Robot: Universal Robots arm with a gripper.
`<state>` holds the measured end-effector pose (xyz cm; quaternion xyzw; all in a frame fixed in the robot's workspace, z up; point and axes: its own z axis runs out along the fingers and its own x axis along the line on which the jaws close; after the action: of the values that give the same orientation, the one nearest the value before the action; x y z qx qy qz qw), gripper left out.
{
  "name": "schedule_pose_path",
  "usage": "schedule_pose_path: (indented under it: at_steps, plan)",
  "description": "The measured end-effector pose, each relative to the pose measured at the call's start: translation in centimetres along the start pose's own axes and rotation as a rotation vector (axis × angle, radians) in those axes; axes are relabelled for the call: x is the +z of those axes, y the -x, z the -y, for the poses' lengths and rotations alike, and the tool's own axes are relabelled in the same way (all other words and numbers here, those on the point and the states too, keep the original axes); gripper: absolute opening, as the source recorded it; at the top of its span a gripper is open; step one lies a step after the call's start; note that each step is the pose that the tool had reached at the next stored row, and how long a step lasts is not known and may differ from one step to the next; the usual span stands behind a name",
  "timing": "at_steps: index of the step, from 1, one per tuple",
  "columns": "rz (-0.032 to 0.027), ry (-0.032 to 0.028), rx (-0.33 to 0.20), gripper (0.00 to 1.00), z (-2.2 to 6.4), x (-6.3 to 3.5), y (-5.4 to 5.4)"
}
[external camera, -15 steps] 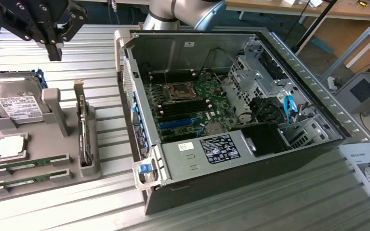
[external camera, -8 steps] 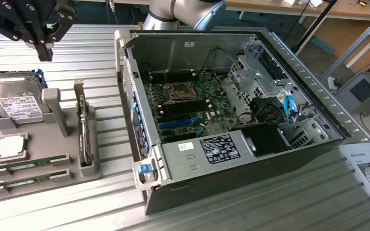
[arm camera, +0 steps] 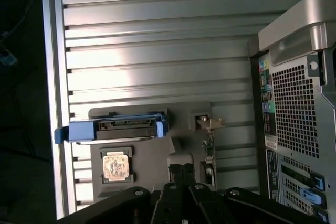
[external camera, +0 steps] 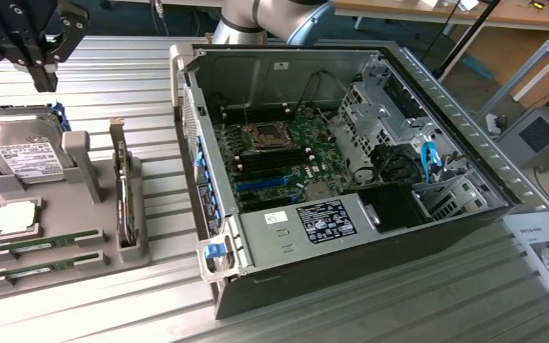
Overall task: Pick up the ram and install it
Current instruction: 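Reach for the ram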
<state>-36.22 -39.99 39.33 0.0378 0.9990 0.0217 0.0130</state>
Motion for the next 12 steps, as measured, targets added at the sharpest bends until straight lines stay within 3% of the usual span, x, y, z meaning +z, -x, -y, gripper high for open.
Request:
schedule_pose_path:
  at_steps: [7, 12]
  plan:
    - [0.0000, 0.0000, 0.000, 0.11, 0.13, -0.04, -1.5]
    - [0.0000, 0.0000, 0.000, 0.11, 0.13, -0.04, -1.6]
